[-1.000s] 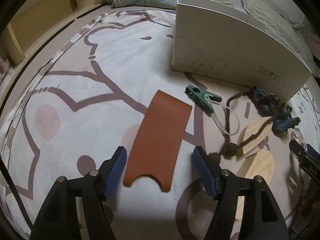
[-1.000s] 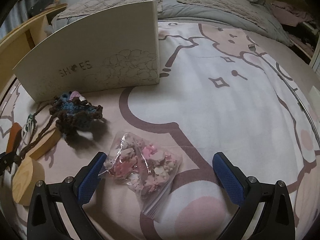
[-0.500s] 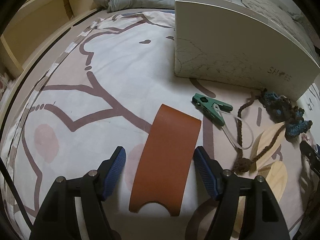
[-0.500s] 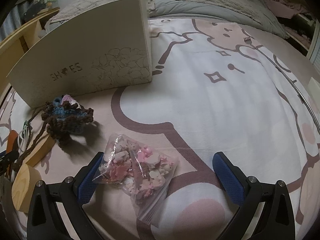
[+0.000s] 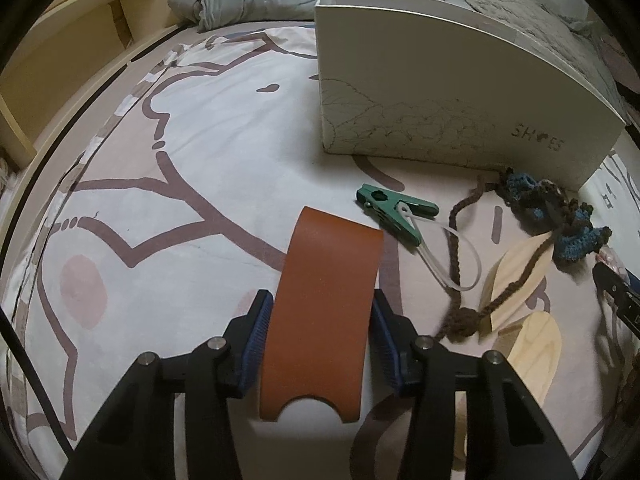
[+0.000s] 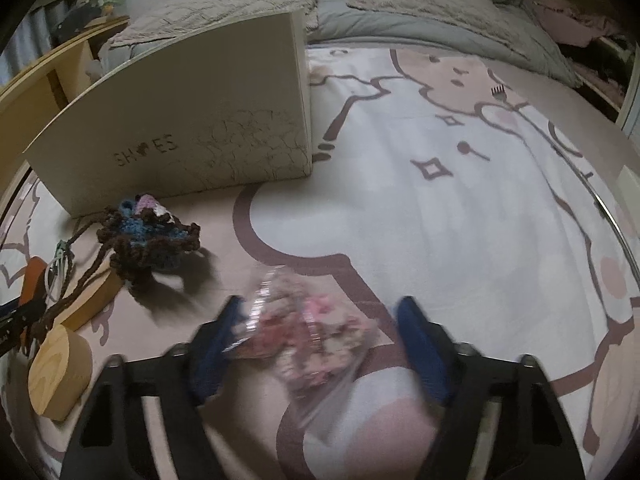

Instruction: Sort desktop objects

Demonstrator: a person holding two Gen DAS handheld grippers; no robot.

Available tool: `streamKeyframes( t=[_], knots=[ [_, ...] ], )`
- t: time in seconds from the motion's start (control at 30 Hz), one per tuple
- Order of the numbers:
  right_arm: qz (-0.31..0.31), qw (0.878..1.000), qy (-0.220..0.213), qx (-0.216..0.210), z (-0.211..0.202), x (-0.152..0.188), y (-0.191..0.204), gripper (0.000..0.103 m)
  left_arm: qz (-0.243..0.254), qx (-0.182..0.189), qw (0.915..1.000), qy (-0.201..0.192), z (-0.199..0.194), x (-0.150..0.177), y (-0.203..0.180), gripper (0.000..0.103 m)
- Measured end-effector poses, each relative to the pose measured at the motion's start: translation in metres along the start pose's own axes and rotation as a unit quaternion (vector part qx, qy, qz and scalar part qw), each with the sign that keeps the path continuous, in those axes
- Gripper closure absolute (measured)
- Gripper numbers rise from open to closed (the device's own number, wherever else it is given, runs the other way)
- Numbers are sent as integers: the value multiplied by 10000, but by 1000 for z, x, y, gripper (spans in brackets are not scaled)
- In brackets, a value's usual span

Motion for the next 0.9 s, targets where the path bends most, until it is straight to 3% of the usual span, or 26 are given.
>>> streamKeyframes(
  t=[0.3, 0.9],
  knots=[
    [40, 9998, -117, -137, -8, 0, -3, 59, -188, 88, 9998, -34, -1, -1, 2, 55],
    [-9, 9988, -320, -375, -23, -1, 4, 64, -405, 342, 9985, -150, -9, -3, 3, 55]
  ],
)
Point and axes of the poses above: each gripper's, at about its wrist camera, not at the fingertips, and z roughly the way its jaws point, y to its left, x to its underside, the point moved 6 cm from there along z, roughly the way its jaws point, and after that the axes turned 7 degrees about y, right-handed, at the moved point
